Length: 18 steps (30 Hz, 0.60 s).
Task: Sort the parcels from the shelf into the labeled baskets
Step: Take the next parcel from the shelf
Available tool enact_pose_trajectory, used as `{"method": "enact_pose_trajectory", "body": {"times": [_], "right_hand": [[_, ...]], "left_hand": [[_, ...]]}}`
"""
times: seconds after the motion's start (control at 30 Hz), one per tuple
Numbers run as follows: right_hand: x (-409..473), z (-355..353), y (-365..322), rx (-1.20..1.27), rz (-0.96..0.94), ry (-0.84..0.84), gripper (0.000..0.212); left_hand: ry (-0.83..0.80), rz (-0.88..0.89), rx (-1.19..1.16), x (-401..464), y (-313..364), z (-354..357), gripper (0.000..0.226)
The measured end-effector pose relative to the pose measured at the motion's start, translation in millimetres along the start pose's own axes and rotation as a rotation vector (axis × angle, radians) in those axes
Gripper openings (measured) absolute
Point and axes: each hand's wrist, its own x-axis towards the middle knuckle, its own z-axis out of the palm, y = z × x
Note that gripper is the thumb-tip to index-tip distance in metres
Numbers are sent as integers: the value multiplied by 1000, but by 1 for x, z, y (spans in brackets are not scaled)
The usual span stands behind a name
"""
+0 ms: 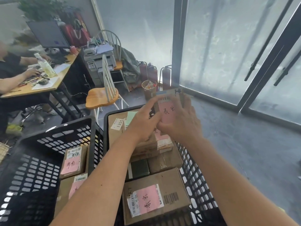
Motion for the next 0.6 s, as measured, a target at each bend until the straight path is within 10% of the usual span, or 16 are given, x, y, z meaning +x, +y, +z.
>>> {"method": "enact_pose_trajectory", "body": {"times": [0.3,0.6], "right_hand": [[27,72,19,-49,18,-147,91],[40,120,53,-71,33,-318,50]], "left_hand": [[54,-119,810,-5,-119,-15,50],[139,-88,861,-8,-131,-10,51]]}}
